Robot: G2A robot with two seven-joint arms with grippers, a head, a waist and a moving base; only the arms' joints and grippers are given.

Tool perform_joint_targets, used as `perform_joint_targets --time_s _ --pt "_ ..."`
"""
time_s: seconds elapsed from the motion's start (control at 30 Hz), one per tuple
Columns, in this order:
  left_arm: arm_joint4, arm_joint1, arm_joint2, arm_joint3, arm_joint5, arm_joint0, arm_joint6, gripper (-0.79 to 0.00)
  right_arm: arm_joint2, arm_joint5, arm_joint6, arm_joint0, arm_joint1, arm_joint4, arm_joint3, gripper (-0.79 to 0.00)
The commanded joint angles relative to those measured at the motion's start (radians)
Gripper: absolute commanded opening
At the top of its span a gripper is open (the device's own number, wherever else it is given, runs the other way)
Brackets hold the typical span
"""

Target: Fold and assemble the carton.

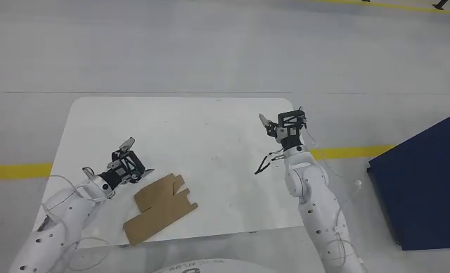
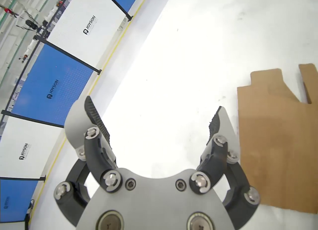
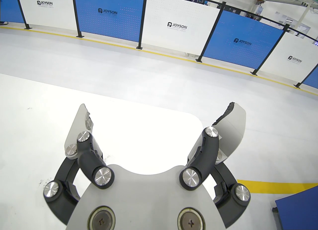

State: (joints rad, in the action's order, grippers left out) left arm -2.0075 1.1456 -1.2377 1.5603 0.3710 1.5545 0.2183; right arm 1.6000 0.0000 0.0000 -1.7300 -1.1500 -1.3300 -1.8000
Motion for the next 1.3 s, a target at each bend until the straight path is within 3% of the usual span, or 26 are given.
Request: perform_joint_targets --time_s 0.0,0.2,0.47,1.03,1.17,1.27 --pt "-0.118 0.004 0.044 -0.038 -0.053 -0.032 -0.024 0.000 0.000 0.000 0.000 0.000 0.000 0.000 0.000 0.000" --pt "-0.291 0.011 0.137 -0.094 -0.114 -0.071 -0.043 0.000 0.000 0.000 0.000 0.000 0.000 0.000 0.000 0.000" --pt "-0.337 0.010 0.178 -0.098 -0.076 -0.083 -0.007 0.000 0.000 0.000 0.000 0.000 0.000 0.000 0.000 0.000" --pt "-0.369 -0.027 0.126 -0.045 -0.016 -0.025 0.132 0.000 0.000 0.000 0.000 0.000 0.000 0.000 0.000 0.000" --pt "-0.308 -0.034 0.064 -0.001 -0.098 0.010 0.139 0.000 0.000 0.000 0.000 0.000 0.000 0.000 0.000 0.000" --pt "-0.152 -0.039 -0.030 0.067 -0.207 0.088 0.164 0.000 0.000 0.000 0.000 0.000 0.000 0.000 0.000 0.000"
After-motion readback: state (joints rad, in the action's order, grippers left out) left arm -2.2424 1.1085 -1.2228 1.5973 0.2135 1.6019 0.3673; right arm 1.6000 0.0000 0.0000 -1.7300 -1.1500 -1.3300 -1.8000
